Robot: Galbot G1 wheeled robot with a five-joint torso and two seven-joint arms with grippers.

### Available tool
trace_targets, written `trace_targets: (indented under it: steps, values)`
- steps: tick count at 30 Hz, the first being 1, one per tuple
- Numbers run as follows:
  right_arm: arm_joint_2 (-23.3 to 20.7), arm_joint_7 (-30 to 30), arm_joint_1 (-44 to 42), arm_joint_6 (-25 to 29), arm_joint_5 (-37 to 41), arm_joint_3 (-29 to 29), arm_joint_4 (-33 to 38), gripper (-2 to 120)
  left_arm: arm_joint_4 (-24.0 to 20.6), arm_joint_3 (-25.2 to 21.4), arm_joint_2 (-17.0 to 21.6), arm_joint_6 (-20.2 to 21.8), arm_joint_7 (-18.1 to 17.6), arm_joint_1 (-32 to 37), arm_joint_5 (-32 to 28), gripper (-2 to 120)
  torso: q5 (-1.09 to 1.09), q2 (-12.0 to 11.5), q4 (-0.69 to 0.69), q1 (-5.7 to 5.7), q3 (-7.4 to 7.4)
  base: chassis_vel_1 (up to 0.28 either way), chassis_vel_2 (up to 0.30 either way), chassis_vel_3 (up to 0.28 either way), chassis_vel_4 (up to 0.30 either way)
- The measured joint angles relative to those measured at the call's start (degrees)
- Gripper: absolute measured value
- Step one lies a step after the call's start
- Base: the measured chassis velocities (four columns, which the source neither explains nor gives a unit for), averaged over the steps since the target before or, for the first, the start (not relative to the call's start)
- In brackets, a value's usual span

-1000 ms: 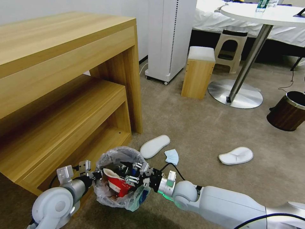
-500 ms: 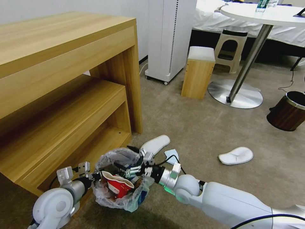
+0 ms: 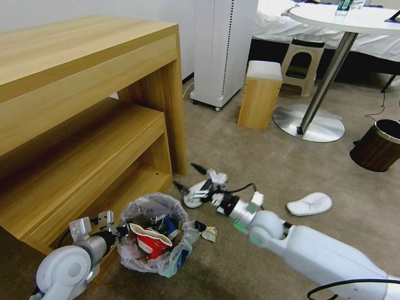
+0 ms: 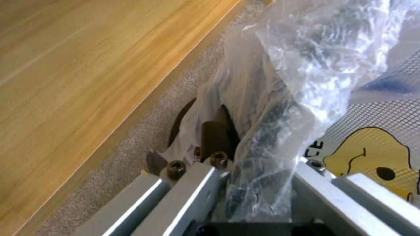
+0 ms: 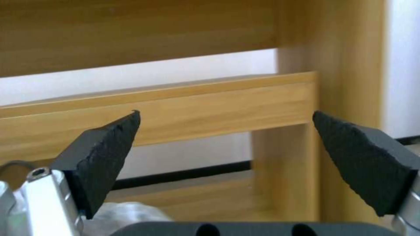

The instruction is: Pick up the trash bin and place the garbage on the floor into it.

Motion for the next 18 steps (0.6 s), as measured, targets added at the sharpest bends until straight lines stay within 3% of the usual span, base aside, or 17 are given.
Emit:
trace_targets:
  steps: [13,18]
  values:
    - [-4.35,-1.68,-4.98,0.83,-2.18,7.6,-4.39,100,-1.09,-1.46,1.66,-0.22,-0.23,0.98,-1.25,0,0.0,0.0,0.0,0.0,0.0,0.0,0.0,0.0,0.0]
    - [-5.2,-4.19,-7.28,2.04,-4.84,9.06,-12.07,100,-2.19,-2.17,1.97,-0.25,-0.36,1.43,-1.94,0,0.0,0.0,0.0,0.0,0.0,0.0,0.0,0.0,0.0]
